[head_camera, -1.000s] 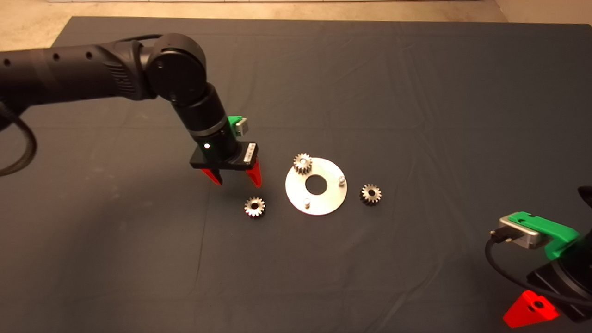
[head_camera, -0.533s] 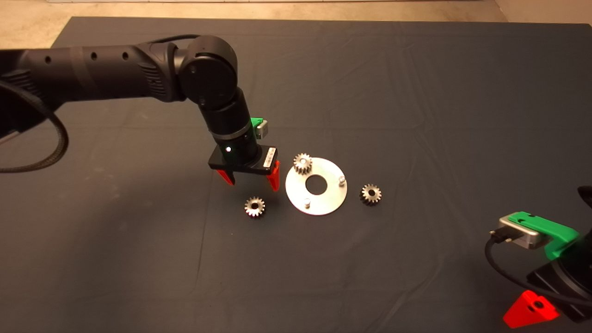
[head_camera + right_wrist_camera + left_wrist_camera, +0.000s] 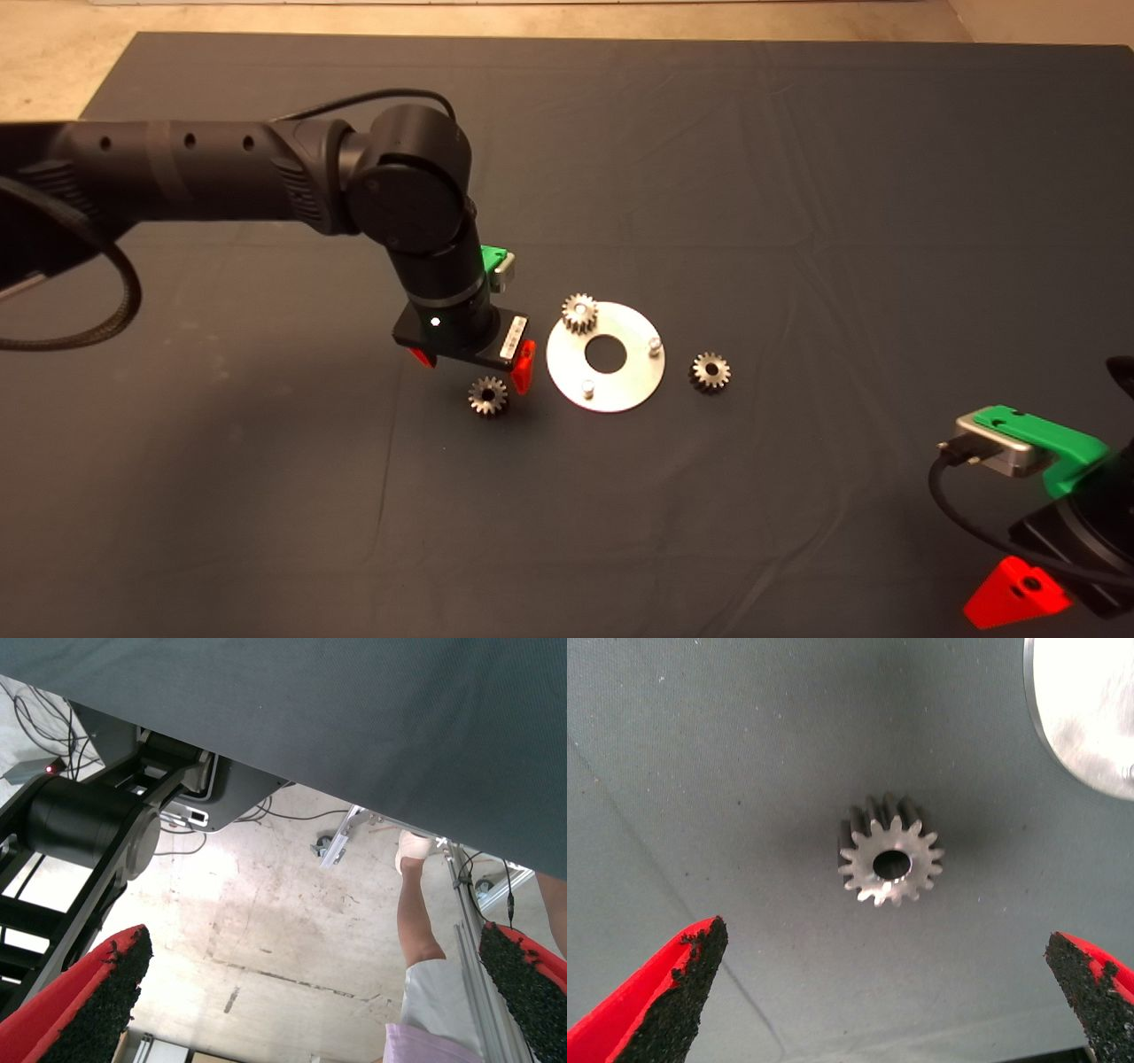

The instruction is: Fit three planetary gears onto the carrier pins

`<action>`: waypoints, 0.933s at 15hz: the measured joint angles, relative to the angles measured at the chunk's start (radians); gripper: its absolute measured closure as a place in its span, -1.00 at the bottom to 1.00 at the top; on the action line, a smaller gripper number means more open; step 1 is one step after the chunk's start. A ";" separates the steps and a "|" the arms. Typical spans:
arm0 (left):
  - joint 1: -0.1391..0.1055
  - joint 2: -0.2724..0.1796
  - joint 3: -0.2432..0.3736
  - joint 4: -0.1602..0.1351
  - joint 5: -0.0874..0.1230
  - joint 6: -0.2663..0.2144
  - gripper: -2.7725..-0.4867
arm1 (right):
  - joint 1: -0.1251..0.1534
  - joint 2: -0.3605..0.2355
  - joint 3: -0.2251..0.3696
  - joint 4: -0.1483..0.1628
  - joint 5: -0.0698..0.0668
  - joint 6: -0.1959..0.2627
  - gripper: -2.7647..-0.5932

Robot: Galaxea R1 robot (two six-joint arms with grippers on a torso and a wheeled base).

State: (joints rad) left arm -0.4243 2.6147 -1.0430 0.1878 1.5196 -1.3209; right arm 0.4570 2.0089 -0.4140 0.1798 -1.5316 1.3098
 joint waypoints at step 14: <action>0.034 0.003 -0.048 0.007 -0.072 0.011 -0.98 | 0.000 0.000 0.000 0.000 0.000 0.000 -0.99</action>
State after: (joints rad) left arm -0.3906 2.6181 -1.0908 0.1951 1.4480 -1.3094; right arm 0.4570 2.0085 -0.4140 0.1798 -1.5317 1.3098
